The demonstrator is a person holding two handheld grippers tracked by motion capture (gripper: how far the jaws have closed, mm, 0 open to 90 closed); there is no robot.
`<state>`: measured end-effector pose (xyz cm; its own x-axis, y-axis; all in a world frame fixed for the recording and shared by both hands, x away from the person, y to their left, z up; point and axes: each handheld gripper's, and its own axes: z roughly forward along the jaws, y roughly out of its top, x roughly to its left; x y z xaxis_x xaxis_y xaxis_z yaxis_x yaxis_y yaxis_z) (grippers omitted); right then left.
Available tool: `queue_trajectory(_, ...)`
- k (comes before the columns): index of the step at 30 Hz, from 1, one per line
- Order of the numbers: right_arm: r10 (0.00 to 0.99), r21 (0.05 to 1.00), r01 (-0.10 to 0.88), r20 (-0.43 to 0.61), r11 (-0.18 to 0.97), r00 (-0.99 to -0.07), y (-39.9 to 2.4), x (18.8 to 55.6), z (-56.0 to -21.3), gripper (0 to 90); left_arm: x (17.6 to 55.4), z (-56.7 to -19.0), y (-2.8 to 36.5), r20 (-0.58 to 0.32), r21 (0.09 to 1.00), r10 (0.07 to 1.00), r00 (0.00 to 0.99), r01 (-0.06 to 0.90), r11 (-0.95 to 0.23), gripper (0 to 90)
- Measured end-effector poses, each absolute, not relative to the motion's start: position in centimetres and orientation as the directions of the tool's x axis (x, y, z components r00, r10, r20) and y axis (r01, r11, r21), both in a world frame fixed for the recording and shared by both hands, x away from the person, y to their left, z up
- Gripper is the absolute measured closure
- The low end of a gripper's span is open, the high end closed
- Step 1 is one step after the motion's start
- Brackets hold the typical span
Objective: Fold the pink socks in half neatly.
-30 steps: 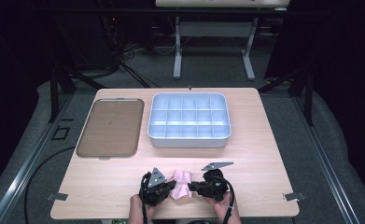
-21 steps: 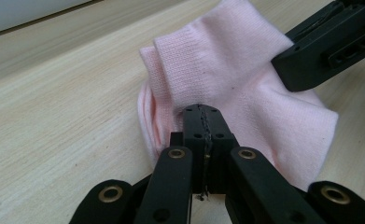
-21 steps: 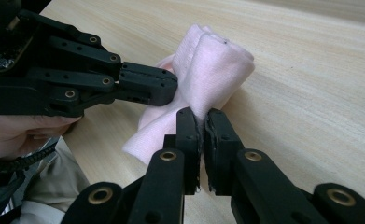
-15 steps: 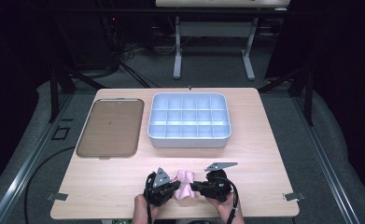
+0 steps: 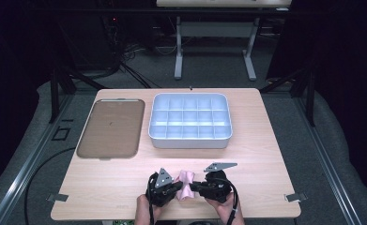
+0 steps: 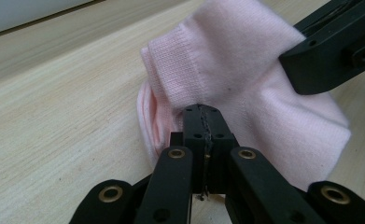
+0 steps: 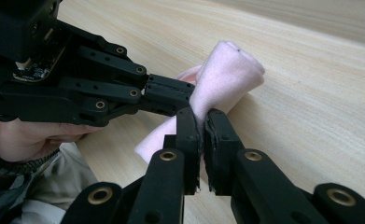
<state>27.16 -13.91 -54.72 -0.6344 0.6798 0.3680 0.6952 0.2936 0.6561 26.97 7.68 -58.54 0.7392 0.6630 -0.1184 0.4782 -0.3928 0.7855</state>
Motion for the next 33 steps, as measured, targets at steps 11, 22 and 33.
queue_trajectory(11, 0.667, 0.661, 0.68, 0.354, 0.317, -0.656, -12.7, 27.8, -54.7, 85.2, 27.3, -58.6, 7.1, -0.143, 0.779, 0.638, 0.756, 0.484, -0.399, 89.7)
queue_trajectory(22, 0.642, 0.663, 0.676, 0.372, 0.322, -0.67, -12.6, 28.2, -55.3, 85.1, 27.4, -58.6, 7.3, -0.154, 0.781, 0.636, 0.756, 0.488, -0.391, 89.5)
queue_trajectory(33, 0.664, 0.666, 0.685, 0.371, 0.297, -0.649, -14.2, 27.9, -55.3, 85.1, 27.5, -57.4, 9.5, -0.202, 0.807, 0.64, 0.741, 0.497, -0.32, 82.5)
